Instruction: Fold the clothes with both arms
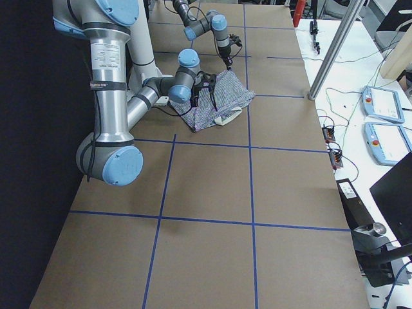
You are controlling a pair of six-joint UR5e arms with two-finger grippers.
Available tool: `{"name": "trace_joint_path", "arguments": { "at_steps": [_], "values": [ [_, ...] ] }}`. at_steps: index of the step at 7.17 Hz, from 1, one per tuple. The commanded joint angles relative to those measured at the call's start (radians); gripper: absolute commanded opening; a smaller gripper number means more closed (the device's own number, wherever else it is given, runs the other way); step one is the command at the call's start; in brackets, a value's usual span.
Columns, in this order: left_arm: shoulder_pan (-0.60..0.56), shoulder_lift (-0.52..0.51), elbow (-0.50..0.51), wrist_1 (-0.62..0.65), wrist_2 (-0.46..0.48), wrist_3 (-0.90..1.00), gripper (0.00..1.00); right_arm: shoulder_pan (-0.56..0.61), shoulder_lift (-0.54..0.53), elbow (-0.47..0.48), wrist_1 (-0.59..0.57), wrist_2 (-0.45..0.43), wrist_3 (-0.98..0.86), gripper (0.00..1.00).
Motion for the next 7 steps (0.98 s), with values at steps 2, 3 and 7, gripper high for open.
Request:
{"name": "trace_joint_path", "arguments": {
  "at_steps": [2,3,7],
  "values": [
    [-0.117,-0.144,0.345,-0.268,0.038,0.169,0.0,0.003,0.002,-0.002,0.0,-0.002,0.0,1.0],
    [-0.143,-0.199,0.442,-0.346,0.061,0.233,0.0,0.003,0.002,-0.002,0.0,-0.002,0.0,1.0],
    [-0.148,-0.342,0.727,-0.586,0.14,0.306,0.17,0.005,0.002,-0.002,0.0,-0.003,0.0,1.0]
  ]
}}
